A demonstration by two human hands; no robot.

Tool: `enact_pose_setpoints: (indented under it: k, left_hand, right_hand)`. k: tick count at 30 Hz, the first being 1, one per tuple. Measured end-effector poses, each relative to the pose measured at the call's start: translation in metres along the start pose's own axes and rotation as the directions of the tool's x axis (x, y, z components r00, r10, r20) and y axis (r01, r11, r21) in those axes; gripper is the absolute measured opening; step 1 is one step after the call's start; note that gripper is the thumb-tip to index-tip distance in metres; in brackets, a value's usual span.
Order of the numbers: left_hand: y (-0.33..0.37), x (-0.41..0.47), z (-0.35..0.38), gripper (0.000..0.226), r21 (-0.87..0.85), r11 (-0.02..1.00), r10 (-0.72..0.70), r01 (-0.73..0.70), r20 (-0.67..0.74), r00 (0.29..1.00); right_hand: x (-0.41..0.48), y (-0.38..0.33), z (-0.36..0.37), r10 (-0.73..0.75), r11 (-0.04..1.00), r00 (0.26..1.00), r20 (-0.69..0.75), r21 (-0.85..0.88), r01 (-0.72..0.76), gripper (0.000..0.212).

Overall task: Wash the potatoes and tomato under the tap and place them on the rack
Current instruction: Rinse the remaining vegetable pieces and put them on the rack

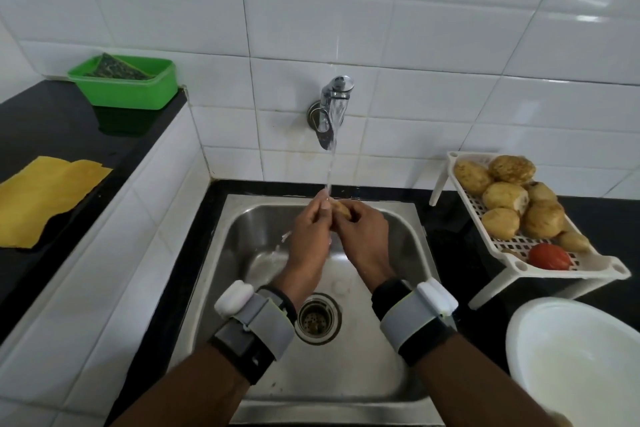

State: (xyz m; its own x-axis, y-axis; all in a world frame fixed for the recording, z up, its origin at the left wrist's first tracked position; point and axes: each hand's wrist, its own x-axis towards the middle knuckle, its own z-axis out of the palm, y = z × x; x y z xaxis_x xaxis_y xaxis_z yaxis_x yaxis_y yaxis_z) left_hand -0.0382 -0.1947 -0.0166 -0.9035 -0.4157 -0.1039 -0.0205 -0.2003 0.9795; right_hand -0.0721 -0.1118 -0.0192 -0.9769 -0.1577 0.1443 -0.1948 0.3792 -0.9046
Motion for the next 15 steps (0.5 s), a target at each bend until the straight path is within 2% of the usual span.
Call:
enact_pose_setpoints:
  k: [3,6,8,12,14,15]
  left_hand:
    - [-0.011,-0.005,0.004,0.038,-0.021,1.0,-0.017,0.018,0.039,0.999]
    - [-0.001,0.012,-0.006,0.036,-0.237,0.955,-0.176,0.177,0.028,0.984]
    - [0.009,0.022,-0.012,0.041,-0.316,0.922,-0.214,0.223,0.064,0.975]
    - [0.007,0.006,-0.002,0.033,-0.296,0.942,-0.125,0.156,0.121,0.985]
    - [0.004,0.008,-0.003,0.031,-0.225,0.964,-0.119,0.14,0.105,0.987]
    - [0.005,0.013,-0.006,0.03,-0.174,0.975,-0.127,0.138,0.069,0.989]
  right_hand:
    - [0.004,-0.001,0.0,0.013,1.0,0.999,-0.037,0.023,-0.012,0.016]
    - [-0.008,-0.004,0.0,-0.086,0.996,0.993,0.086,-0.001,0.087,0.018]
    - [-0.014,-0.008,0.003,-0.131,0.991,0.983,0.129,0.002,0.132,0.019]
    - [0.007,-0.006,0.003,-0.045,0.999,0.999,-0.002,-0.006,0.045,0.026]
    - [0.006,-0.003,0.004,-0.058,0.998,0.998,0.0,-0.033,0.058,0.027]
    - [0.002,-0.004,0.003,-0.091,0.995,0.995,0.044,-0.044,0.093,0.029]
